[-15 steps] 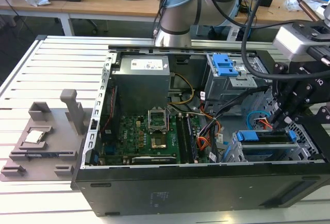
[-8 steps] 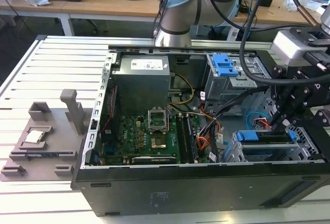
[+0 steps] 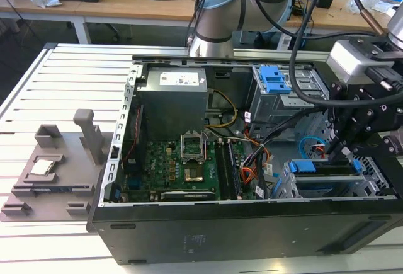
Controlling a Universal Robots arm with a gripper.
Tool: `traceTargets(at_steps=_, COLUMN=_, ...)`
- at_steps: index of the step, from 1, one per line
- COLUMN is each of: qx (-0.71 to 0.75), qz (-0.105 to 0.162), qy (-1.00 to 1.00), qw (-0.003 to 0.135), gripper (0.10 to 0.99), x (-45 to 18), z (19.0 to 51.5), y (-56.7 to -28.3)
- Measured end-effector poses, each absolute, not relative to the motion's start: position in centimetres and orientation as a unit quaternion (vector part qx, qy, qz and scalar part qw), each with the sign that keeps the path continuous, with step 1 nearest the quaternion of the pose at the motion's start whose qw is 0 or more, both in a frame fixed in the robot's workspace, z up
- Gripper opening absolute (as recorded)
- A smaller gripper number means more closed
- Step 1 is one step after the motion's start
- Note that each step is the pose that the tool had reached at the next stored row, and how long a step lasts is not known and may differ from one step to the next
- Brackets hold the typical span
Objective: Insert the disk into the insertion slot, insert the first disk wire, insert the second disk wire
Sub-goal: 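Insert the second disk wire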
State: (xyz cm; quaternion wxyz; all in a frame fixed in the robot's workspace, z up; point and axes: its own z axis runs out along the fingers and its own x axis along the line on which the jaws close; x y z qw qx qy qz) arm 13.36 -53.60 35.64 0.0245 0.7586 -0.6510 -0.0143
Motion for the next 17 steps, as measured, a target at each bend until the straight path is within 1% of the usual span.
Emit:
traceTargets(at_steps=9, qx=0.710, qz=-0.017, qy=-0.704, qw=0.023, gripper=0.161, x=13.33, z=35.25, y=-53.61)
traceTargets(at_steps=17, qx=0.705, qz=-0.017, qy=-0.708, qw=0.022, gripper=0.161, x=13.33, z=34.69, y=-53.50)
